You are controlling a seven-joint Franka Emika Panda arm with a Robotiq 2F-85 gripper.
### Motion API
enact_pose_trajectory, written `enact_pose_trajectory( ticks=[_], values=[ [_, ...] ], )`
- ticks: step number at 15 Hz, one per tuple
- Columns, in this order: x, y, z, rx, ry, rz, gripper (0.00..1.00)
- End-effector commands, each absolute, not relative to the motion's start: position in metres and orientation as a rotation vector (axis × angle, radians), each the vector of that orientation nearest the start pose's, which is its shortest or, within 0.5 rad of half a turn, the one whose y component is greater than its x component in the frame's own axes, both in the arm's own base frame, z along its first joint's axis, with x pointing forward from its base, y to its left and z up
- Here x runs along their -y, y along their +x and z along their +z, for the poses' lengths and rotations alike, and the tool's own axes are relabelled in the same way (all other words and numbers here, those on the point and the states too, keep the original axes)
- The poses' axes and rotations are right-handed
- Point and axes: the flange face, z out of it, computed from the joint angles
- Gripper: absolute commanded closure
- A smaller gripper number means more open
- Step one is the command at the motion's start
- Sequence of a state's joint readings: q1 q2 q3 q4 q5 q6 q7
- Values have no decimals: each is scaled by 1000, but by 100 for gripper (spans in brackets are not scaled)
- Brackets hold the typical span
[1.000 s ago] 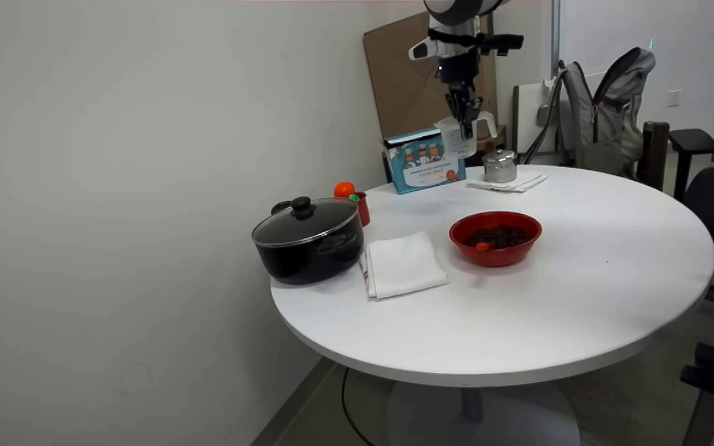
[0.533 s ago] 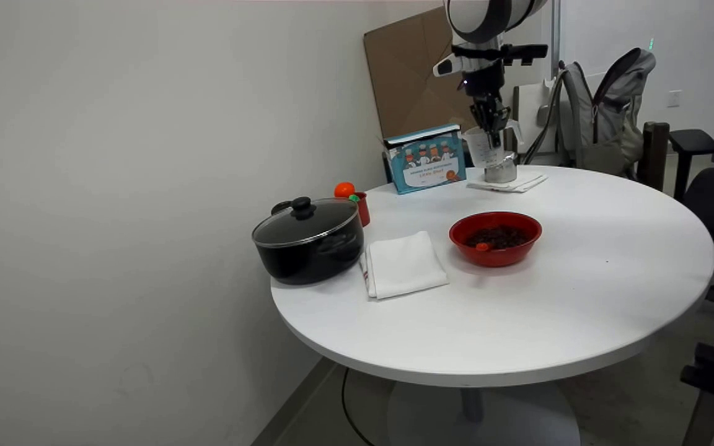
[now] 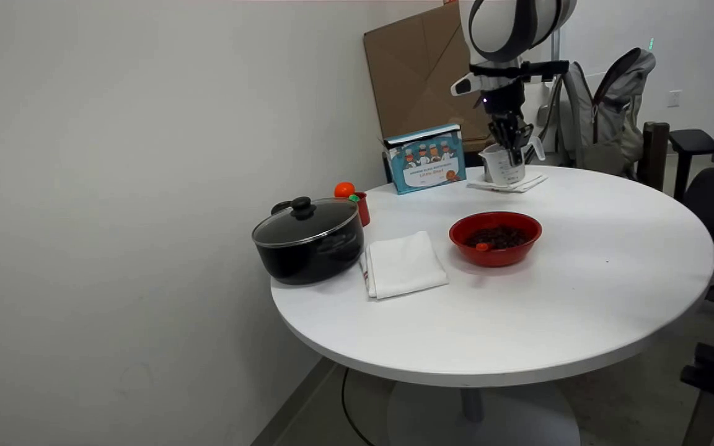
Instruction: Move the measuring cup to the center of the table
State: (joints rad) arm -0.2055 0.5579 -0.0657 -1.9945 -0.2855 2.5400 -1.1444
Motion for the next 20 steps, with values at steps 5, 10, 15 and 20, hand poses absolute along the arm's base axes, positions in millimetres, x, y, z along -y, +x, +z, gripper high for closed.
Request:
enact_pose_trajectory(
  ticks=[5,10,15,20],
  values=[
    [139,570,140,1878,-2710,57,93],
    [124,559,112,1926,-2660,15,93],
    [129,561,102,1907,-2673,9,92],
    [134,563,106,1890,-2686,6,58]
  ],
)
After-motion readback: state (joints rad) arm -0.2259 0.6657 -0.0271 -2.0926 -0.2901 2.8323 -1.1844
